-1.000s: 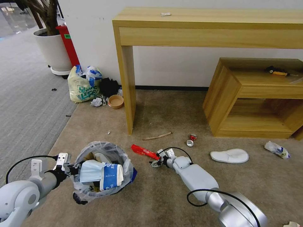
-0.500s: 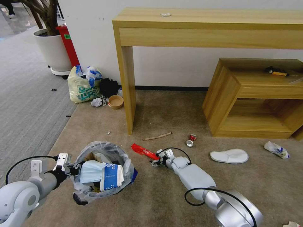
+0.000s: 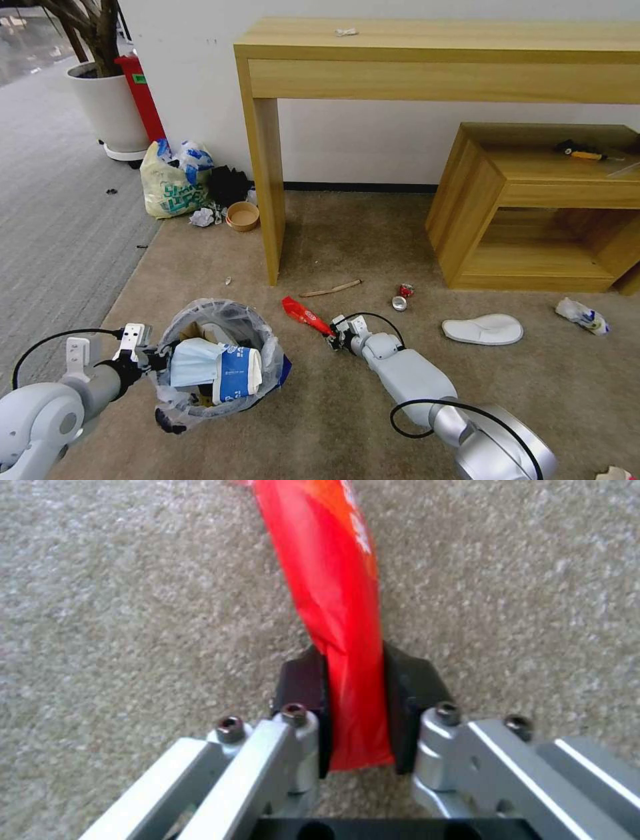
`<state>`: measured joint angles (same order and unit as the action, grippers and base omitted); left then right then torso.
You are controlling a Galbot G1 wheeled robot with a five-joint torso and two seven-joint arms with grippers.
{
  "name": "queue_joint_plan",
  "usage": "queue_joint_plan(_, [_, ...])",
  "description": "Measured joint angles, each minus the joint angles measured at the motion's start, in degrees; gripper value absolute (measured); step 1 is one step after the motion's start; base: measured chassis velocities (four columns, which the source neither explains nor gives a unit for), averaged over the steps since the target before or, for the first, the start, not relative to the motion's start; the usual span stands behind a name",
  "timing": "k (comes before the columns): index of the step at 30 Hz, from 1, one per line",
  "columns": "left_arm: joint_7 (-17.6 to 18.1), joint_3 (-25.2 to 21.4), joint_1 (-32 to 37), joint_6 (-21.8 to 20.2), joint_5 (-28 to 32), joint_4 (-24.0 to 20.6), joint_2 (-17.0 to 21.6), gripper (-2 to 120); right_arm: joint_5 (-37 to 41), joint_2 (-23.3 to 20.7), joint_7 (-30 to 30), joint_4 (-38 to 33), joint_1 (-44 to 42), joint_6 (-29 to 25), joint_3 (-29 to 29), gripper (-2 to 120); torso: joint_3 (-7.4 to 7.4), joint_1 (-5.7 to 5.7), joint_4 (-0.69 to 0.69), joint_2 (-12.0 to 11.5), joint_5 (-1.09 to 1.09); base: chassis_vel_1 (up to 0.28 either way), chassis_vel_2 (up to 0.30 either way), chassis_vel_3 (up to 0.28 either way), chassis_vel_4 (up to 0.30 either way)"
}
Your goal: Pick up the trash bin and place the garbage on the floor into it.
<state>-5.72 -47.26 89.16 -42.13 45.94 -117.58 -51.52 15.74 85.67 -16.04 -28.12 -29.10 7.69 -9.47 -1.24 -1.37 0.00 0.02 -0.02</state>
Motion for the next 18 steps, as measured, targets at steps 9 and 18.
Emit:
queue_joint_plan(9, [0.0, -0.2, 0.3, 0.0, 0.1, -0.4, 0.3, 0, -1.6, -1.5, 0.8, -5.0, -2.2, -1.7, 0.4, 5, -0.04, -0.03, 0.02, 0.0, 0.03, 0.0, 0.0, 0.0, 0.0])
queue_joint_plan(18, [-0.1, -0.5, 0.3, 0.0, 0.4, -0.5, 0.7, 0, -4.1, -3.1, 0.8, -10.9, -2.7, -5.9, 1.5, 4, -0.02, -0.03, 0.0, 0.0, 0.02, 0.0, 0.0, 0.0, 0.0])
